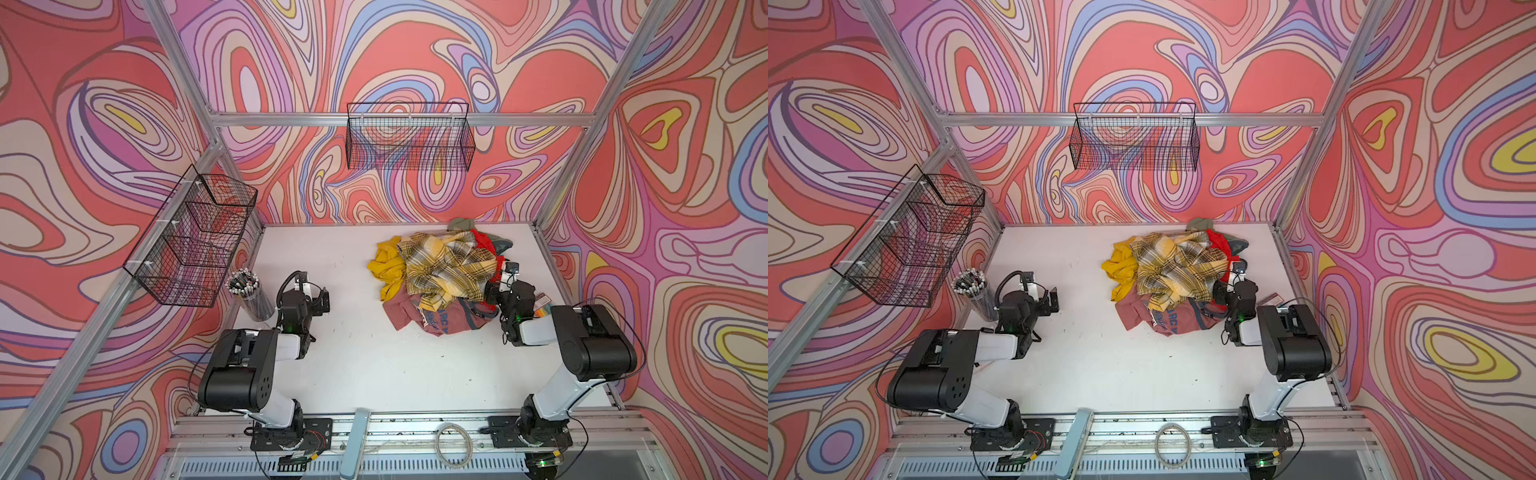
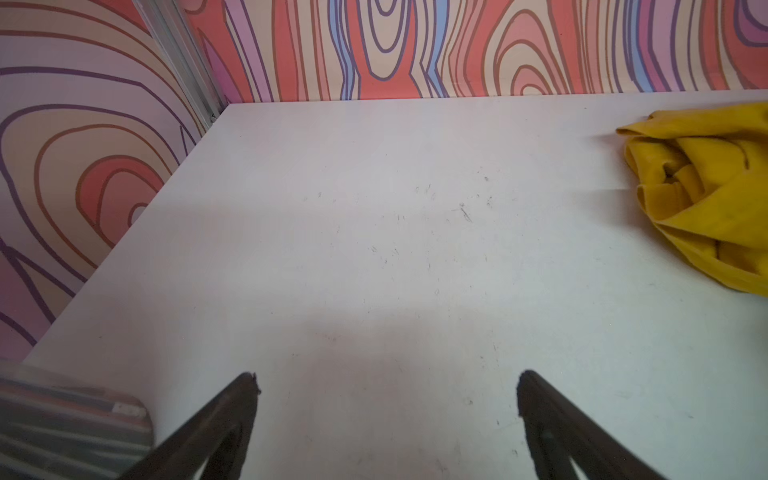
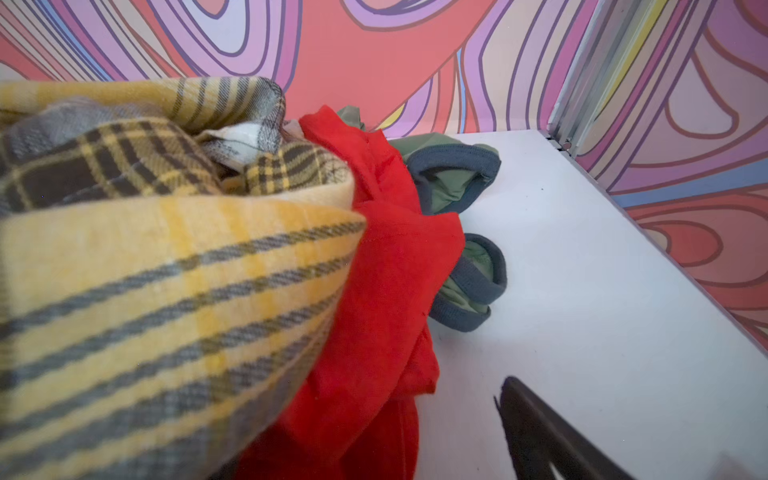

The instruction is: Pick out a specific cloth from the pile

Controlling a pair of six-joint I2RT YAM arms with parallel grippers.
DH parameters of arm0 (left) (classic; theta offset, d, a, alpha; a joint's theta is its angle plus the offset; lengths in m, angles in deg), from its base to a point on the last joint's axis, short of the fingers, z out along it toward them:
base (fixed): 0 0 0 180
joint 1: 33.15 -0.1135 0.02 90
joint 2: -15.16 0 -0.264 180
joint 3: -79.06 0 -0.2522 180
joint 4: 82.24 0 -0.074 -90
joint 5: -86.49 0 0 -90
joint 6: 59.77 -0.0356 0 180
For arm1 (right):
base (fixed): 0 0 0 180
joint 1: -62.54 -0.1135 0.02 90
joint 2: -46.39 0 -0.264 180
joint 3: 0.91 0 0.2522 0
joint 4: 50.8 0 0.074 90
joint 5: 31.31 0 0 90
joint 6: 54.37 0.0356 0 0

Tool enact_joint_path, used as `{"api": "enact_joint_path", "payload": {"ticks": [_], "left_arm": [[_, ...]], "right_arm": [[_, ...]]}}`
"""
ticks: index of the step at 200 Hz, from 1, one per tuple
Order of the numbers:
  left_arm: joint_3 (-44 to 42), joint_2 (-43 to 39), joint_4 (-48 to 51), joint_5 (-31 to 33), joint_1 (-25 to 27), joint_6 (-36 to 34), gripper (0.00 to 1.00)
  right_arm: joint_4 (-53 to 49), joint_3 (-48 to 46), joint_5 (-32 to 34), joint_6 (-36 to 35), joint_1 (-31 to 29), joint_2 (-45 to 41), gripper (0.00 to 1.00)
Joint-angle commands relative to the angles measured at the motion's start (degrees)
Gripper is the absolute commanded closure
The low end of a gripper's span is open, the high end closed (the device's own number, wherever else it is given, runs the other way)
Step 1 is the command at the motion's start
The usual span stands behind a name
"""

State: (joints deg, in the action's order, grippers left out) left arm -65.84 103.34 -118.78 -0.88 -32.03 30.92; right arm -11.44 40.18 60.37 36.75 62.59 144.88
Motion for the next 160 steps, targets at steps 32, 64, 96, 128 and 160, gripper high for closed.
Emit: {"api": "enact_joint_path", "payload": {"ticks": [32,64,96,128,160], "left_arm": [[0.4,0.2,-0.3,0.1,-0.1,-0.1,0.00],[0.4,0.2,-0.3,0.1,-0.1,-0.1,0.00],[0.4,0.1,-0.3,0.0,-0.1,-0.1,0.00],[0.8,0.3,0.4,-0.2,-0.2,-0.4,0.00],[0.8,0.3,0.5,-0.2,-0.2,-0.3,0.00]], "right_arm": [[0.5,0.1,-0.3,0.4,0.3,0.1,0.02],[0.5,0.1,-0.3,0.4,0.3,0.1,0.02],[0.6,0.0,-0.3,0.4,0.3,0.0,0.02],[0.5,0.1,-0.3,0.4,0.2,0.1,0.02],[0.4,0.2,-0.2,0.4,0.3,0.2,0.02]]}}
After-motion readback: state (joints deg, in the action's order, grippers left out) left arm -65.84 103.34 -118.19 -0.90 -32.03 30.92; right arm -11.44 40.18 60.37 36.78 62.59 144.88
